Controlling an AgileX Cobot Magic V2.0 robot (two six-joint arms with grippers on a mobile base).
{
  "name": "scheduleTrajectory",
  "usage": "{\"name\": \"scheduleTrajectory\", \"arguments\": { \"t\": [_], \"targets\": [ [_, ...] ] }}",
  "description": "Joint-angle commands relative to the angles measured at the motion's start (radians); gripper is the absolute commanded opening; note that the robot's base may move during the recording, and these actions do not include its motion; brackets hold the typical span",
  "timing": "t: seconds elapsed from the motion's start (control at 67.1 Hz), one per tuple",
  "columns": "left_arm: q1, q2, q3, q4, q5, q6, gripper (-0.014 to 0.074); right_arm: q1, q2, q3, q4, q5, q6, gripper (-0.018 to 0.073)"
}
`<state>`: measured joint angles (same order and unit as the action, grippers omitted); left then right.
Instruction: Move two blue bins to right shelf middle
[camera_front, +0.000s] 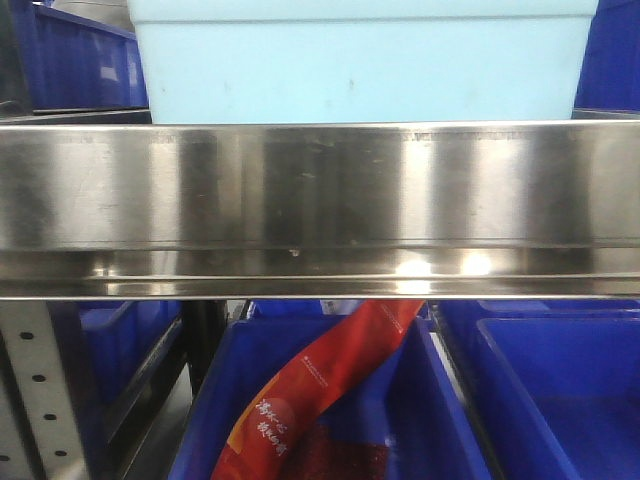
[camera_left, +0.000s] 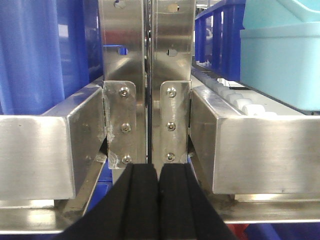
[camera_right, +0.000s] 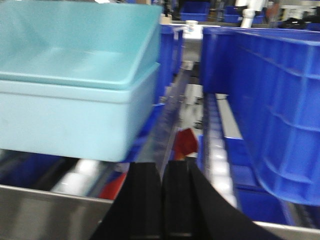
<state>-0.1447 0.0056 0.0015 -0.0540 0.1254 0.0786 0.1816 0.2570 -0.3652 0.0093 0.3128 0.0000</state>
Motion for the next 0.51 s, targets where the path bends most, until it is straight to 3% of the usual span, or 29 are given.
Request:
{"name": "scheduleTrajectory", "arguments": {
  "t": [0.0,0.194,0.491],
  "targets": [
    [0.001,-0.006,-0.001,-0.002,-0.016,-0.007,-0.0111,-0.083,-0.023,0.035,0.115,-0.061,-0.123,-0.0162],
    [0.001,-0.006,-0.001,-0.002,-0.016,-0.007,-0.0111,-0.210,-0.144,0.171,0.172,-0.137,-0.140,-0.0162],
    [0.001,-0.006,-0.001,-0.002,-0.016,-0.007,-0.0111,-0.216,-0.257,0.358,0.172,-0.211,-0.140,-0.0162]
  ]
}}
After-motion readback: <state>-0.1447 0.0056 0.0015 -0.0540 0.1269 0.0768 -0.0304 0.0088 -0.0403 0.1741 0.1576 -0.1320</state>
